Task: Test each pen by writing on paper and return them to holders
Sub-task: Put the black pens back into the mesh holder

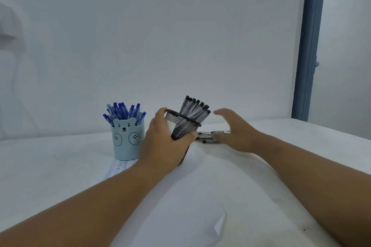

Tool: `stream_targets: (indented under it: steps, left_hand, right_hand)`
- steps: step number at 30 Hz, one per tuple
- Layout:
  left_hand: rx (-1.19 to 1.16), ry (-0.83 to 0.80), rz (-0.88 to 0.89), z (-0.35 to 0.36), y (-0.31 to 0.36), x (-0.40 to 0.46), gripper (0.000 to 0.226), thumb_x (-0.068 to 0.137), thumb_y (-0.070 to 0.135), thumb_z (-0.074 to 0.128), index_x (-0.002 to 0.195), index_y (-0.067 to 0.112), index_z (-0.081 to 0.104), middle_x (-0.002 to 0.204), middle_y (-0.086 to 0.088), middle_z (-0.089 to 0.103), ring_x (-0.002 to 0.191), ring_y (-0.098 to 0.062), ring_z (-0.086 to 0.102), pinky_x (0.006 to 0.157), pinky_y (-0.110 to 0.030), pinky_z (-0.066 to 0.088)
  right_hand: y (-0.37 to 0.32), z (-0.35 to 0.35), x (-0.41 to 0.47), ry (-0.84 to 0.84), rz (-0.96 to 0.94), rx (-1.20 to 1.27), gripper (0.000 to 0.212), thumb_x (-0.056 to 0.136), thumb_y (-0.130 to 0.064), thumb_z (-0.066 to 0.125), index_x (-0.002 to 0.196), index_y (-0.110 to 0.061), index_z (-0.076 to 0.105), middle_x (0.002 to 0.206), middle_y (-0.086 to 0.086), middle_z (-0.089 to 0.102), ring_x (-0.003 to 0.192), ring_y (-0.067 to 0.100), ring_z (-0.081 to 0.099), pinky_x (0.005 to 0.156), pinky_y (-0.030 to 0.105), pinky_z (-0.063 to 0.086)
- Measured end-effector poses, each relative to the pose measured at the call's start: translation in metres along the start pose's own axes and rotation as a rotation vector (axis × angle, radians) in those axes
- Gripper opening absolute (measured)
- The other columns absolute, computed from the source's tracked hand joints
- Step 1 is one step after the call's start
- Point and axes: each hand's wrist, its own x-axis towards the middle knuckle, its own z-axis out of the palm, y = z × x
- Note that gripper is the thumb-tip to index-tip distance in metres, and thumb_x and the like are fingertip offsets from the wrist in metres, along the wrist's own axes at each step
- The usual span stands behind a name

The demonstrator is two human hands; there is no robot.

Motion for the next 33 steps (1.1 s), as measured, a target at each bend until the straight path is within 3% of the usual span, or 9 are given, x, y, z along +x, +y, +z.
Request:
stream_targets:
  steps: [2,4,8,13,21,24,28,30,33]
  left_hand:
    - [-0.031,0.007,-0.025,0.0,-0.001,0.002,0.097,0.059,0.066,0.073,0.141,0.036,0.032,0.126,0.005,0.057,0.115,-0.019,0.058,0.099,-0.046,0.051]
    - [-0.05,0.015,-0.041,0.001,-0.002,0.004,0.097,0.058,0.064,0.073,0.141,0.035,0.034,0.125,0.005,0.058,0.114,-0.018,0.058,0.1,-0.045,0.05]
    - [-0.061,0.02,-0.046,0.0,-0.003,0.005,0.096,0.062,0.06,0.076,0.144,0.032,0.034,0.127,0.004,0.057,0.116,-0.019,0.056,0.103,-0.045,0.049]
    - [-0.056,0.017,-0.047,0.001,-0.003,0.004,0.097,0.06,0.062,0.074,0.143,0.033,0.034,0.124,0.005,0.058,0.114,-0.018,0.057,0.101,-0.045,0.05]
    - [-0.056,0.026,-0.049,0.0,-0.003,0.004,0.1,0.054,0.069,0.07,0.14,0.034,0.035,0.123,0.004,0.06,0.114,-0.019,0.059,0.099,-0.045,0.051]
    - [-0.054,0.02,-0.045,0.0,-0.003,0.005,0.098,0.058,0.064,0.073,0.142,0.033,0.034,0.126,0.004,0.058,0.116,-0.019,0.056,0.102,-0.046,0.049]
    - [-0.055,0.021,-0.044,0.001,-0.004,0.005,0.099,0.058,0.064,0.073,0.143,0.032,0.034,0.127,0.004,0.058,0.117,-0.019,0.057,0.102,-0.045,0.049]
    - [-0.055,0.022,-0.047,0.001,-0.004,0.005,0.1,0.057,0.066,0.072,0.143,0.032,0.033,0.126,0.003,0.058,0.116,-0.02,0.057,0.101,-0.046,0.051]
    - [-0.062,0.019,-0.055,0.0,-0.003,0.005,0.102,0.054,0.069,0.07,0.142,0.034,0.033,0.125,0.004,0.059,0.115,-0.019,0.058,0.1,-0.046,0.051]
  right_hand:
    - [0.009,0.01,0.004,-0.128,0.022,-0.192,0.077,0.095,-0.048,0.061,0.157,-0.026,0.021,0.167,-0.005,0.012,0.155,0.014,0.004,0.125,0.05,0.001]
    - [0.009,0.019,0.008,-0.234,0.083,-0.287,0.076,0.1,-0.053,0.049,0.161,-0.028,0.011,0.169,-0.006,0.002,0.156,0.016,-0.006,0.125,0.049,-0.005]
    - [0.006,0.026,0.014,-0.313,0.141,-0.37,0.064,0.104,-0.053,0.035,0.159,-0.025,0.02,0.163,-0.001,0.026,0.151,0.024,0.019,0.122,0.047,0.01]
    - [0.004,0.021,0.011,-0.253,0.084,-0.391,0.043,0.104,-0.045,0.04,0.144,-0.029,0.046,0.143,-0.001,0.044,0.135,0.024,0.03,0.109,0.042,0.028]
    - [0.004,0.012,0.009,-0.237,0.034,-0.244,0.029,0.092,-0.045,0.059,0.117,-0.032,0.056,0.111,-0.01,0.047,0.114,0.018,0.048,0.103,0.038,0.04]
    - [0.008,0.012,0.008,-0.212,0.021,-0.249,0.037,0.091,-0.049,0.062,0.125,-0.038,0.054,0.122,-0.01,0.046,0.116,0.016,0.046,0.108,0.038,0.035]
    - [0.011,0.016,0.012,-0.308,0.093,-0.316,0.067,0.085,-0.066,0.046,0.148,-0.05,0.03,0.151,-0.016,0.038,0.143,0.022,0.025,0.118,0.046,0.019]
    - [0.01,0.017,0.014,-0.33,0.09,-0.351,0.064,0.09,-0.062,0.045,0.151,-0.045,0.031,0.152,-0.014,0.038,0.145,0.023,0.021,0.119,0.046,0.017]
    - [0.006,0.017,0.014,-0.335,0.077,-0.36,0.059,0.091,-0.059,0.046,0.147,-0.039,0.041,0.143,-0.012,0.04,0.139,0.022,0.028,0.117,0.044,0.022]
